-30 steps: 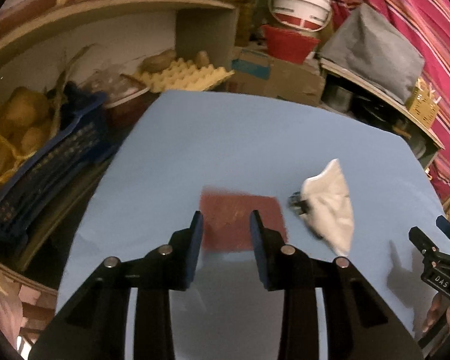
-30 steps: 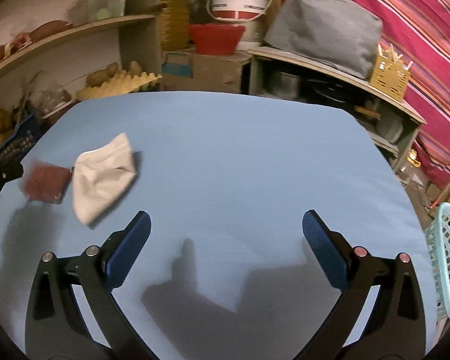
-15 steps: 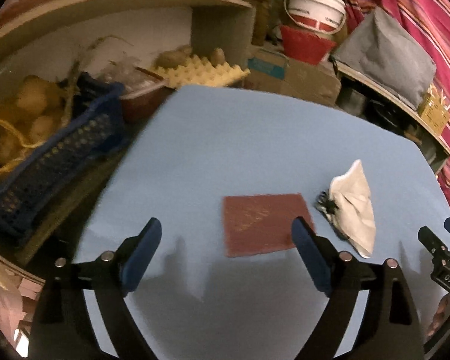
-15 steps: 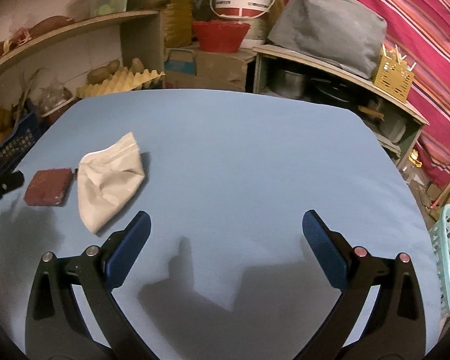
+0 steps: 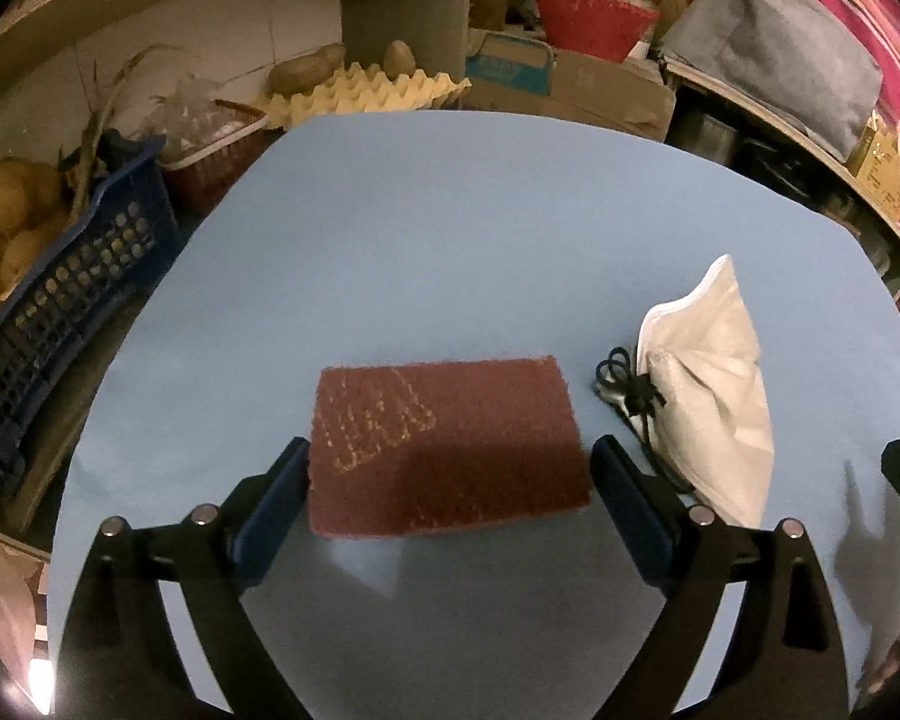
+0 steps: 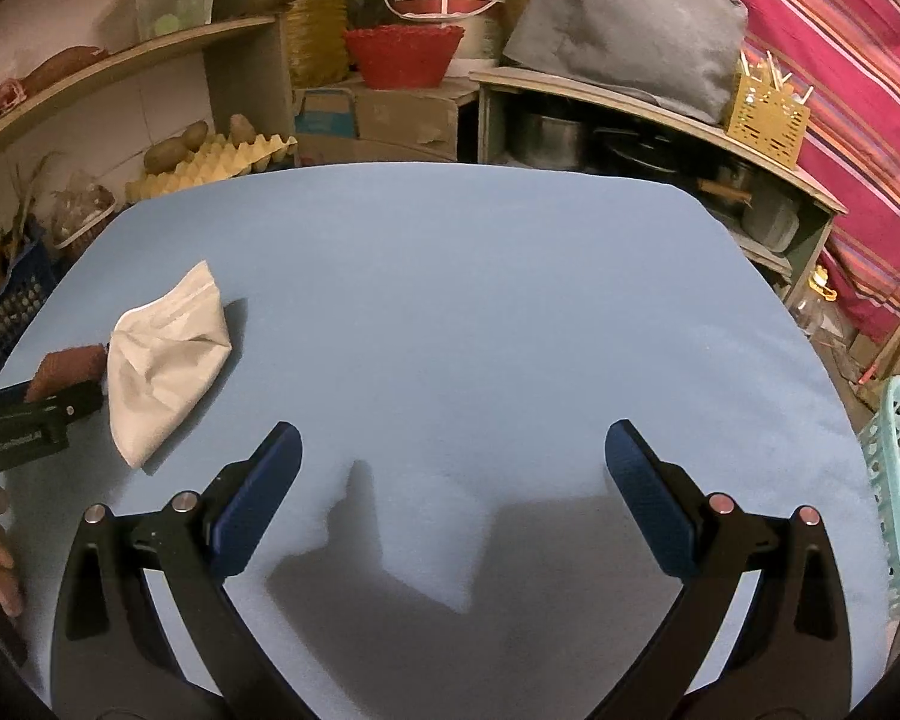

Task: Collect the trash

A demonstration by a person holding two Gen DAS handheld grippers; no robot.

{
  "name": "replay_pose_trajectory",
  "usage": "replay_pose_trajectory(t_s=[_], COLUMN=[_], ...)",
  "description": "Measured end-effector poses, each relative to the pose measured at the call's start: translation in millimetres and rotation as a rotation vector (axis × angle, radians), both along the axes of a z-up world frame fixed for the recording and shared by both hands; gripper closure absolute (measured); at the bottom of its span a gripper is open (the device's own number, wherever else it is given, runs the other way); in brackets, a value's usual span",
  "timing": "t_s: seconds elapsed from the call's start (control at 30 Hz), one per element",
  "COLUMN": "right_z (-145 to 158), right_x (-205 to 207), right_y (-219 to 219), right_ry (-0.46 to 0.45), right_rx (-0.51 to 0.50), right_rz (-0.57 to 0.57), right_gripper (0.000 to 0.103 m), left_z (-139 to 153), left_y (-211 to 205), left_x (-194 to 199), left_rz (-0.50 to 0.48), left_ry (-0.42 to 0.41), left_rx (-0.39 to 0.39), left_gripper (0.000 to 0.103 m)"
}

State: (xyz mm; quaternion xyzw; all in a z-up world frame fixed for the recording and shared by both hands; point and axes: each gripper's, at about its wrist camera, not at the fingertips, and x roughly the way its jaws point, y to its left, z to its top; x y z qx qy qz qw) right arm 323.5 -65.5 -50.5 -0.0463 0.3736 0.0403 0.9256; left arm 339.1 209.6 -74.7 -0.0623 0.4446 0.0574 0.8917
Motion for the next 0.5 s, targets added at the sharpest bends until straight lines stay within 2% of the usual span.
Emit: replay_pose_trajectory(t_s=[0.07,0.23,0.4,0.5], right_z=[-1,-1,-2,-5], right_x=[-1,-3,-6,-1], right_y=[3,25,68,92], right_ry=[0.0,0.005,0.002,0.008], right_rx=[0.0,0.025,-0.001,-0.021], right_rz=[0.006,0.044,0.107,0.122], right_gripper=[0.004,0.004,0.004,0.004], left_z=[1,11,47,57], left_y=[5,21,53,68], left_x=[-2,-13,-43,-58], left_rz=[-0.004,-0.003,0.031,0.053], left_ry=[-0.012,-0.025,-0.131,-0.175], left_rx=[-0.012,-0.021,0.029,0.067], left_gripper=[0.018,0.018,0.018,0.018])
